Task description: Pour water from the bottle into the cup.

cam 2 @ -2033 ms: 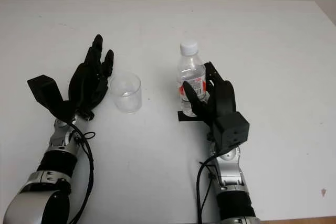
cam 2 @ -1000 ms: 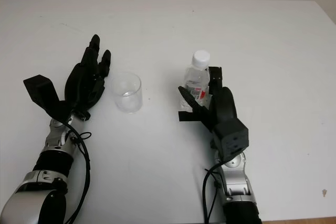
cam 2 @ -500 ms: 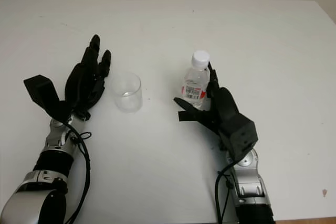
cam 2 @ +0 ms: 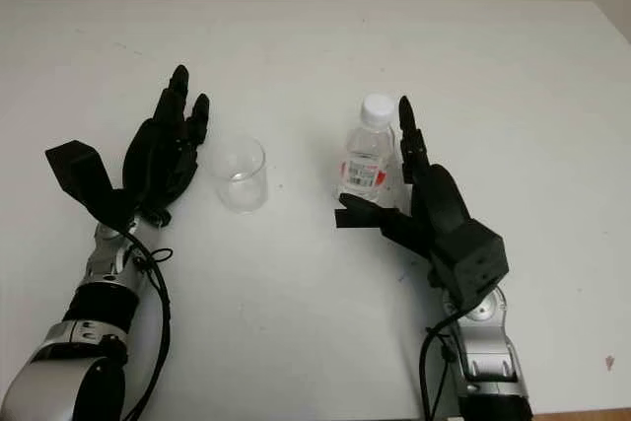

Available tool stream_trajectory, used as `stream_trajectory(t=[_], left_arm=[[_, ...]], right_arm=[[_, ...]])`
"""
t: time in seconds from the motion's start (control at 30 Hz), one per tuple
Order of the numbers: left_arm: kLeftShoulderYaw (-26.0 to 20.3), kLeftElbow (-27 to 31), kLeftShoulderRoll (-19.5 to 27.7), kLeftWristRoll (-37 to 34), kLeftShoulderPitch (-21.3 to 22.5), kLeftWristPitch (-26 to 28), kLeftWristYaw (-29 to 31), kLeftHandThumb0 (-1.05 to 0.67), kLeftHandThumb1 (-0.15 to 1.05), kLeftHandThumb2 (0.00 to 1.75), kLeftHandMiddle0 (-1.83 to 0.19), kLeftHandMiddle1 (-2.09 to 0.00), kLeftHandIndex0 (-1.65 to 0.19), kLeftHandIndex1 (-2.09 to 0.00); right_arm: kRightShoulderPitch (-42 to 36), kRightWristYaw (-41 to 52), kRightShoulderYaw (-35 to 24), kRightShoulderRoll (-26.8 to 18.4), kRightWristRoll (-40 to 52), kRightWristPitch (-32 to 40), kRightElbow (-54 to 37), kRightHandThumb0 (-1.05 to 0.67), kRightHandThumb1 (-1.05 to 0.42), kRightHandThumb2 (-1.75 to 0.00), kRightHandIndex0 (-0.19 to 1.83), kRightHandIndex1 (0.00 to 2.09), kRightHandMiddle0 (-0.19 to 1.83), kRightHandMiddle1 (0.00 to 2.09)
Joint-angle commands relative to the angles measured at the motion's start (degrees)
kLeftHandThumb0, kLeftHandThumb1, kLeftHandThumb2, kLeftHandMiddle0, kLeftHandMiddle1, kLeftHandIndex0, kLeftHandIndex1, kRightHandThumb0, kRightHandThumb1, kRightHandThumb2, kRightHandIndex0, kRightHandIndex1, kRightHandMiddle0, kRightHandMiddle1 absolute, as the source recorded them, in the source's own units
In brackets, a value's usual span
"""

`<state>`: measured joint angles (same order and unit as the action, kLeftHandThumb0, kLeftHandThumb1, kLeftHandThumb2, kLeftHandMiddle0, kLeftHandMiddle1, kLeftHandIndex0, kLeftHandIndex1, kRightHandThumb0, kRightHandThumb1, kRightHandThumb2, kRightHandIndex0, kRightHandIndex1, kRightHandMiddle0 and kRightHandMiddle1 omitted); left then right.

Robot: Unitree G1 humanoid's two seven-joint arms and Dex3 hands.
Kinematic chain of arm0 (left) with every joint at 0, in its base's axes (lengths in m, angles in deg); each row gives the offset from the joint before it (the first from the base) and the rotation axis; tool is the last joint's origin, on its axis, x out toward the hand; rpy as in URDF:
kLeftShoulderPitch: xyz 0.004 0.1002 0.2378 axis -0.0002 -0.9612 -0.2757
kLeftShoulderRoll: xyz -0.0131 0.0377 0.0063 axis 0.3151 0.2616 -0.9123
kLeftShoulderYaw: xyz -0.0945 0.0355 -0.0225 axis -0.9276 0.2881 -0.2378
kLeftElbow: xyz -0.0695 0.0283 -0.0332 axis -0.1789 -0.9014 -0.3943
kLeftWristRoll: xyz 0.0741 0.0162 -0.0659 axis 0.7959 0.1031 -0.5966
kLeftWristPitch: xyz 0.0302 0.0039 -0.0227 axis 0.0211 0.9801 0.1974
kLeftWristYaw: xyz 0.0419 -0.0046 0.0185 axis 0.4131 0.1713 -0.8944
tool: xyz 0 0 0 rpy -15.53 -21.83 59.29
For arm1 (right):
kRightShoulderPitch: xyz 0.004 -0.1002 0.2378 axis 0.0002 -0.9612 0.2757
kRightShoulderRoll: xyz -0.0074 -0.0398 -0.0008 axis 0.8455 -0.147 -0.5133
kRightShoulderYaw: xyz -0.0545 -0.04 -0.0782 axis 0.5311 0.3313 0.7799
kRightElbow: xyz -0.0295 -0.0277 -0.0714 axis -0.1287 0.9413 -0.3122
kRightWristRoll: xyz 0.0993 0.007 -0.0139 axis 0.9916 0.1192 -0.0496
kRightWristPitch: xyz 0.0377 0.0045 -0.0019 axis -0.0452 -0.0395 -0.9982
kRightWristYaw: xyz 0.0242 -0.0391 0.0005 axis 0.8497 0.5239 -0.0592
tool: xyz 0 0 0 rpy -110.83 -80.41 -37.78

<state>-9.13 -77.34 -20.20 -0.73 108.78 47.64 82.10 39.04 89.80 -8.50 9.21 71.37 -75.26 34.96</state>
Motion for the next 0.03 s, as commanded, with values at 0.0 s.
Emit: stream_trajectory(t=[0.0], left_arm=[[0.0, 0.7, -0.3, -0.4, -1.4, 0.4, 0.4, -0.85, 1.05, 0.70, 0.17, -0.05, 0.19, -0.01]], right_arm=[[-1.4, -0.7, -0.7, -0.2, 0.0, -1.2, -0.9, -1.01, -0.95, -0.06, -0.19, 0.00, -0.19, 0.00]])
